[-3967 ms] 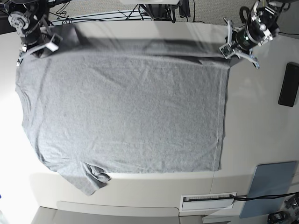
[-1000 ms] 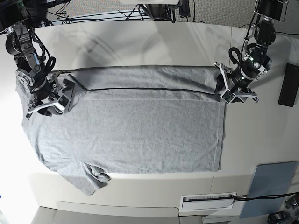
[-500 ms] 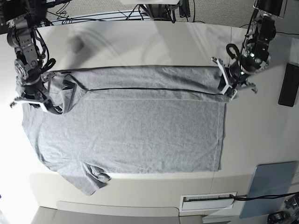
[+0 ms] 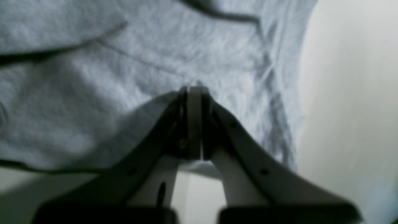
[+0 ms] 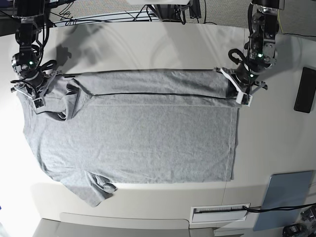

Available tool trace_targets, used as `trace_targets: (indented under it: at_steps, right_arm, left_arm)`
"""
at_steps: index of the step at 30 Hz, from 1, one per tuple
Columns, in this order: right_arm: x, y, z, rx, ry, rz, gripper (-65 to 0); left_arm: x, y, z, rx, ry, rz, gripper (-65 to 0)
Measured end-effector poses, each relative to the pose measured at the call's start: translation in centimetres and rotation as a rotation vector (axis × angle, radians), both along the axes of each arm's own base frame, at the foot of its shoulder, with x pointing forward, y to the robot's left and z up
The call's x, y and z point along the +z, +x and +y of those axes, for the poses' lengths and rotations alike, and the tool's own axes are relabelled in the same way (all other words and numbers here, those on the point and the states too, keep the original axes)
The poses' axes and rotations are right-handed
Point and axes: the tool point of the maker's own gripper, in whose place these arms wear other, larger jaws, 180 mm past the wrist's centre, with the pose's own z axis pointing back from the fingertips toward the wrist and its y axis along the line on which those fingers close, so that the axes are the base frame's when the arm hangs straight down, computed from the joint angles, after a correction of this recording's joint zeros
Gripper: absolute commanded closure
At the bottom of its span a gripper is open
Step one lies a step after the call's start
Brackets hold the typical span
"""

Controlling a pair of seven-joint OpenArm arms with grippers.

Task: Fold the T-shirt properly
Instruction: 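Drag the shirt with both grippers toward the robot's base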

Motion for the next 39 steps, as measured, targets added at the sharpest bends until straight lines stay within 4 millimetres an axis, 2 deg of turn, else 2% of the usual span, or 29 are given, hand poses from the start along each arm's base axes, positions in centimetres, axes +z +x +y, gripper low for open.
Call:
trace_targets:
  at_steps: [14,17,22,28,32,39]
  right_arm:
    - [-1.5,-4.0,-0.2,0.033,-0.016,0.069,0.0]
    - [-1.3,-5.9,-0.7,0.036,-0.050,0.093,0.0]
    - [-0.8,-10.1,-1.8,0.027,-0.073,0.169,0.0]
    - [-0.6,-14.1,-1.9,0.040,-0.097,0.252,0.0]
    - [-0.8,-15.2,-1.8,0.045,-0.100,0.277,0.0]
    - [-0.8,-15.5,-2.0,0.042,-0.105,0.286,0.0]
  left_arm:
    - [-1.4,-3.5,-0.7,0.023,-0.080,0.001,0.0]
    - [-1.6,-4.5,-0.7,0.030,-0.090,0.005,0.0]
    - [-1.9,-6.6,-1.0,0.009,-0.115,0.023,0.0]
    - [-2.0,-9.2,-1.7,-0.019,-0.157,0.056,0.0]
    - [-2.2,-11.1,-2.0,-0.012,-0.188,0.074,0.0]
    - [-2.5,-15.2,-2.8,-0.007,-0.254,0.130,0.0]
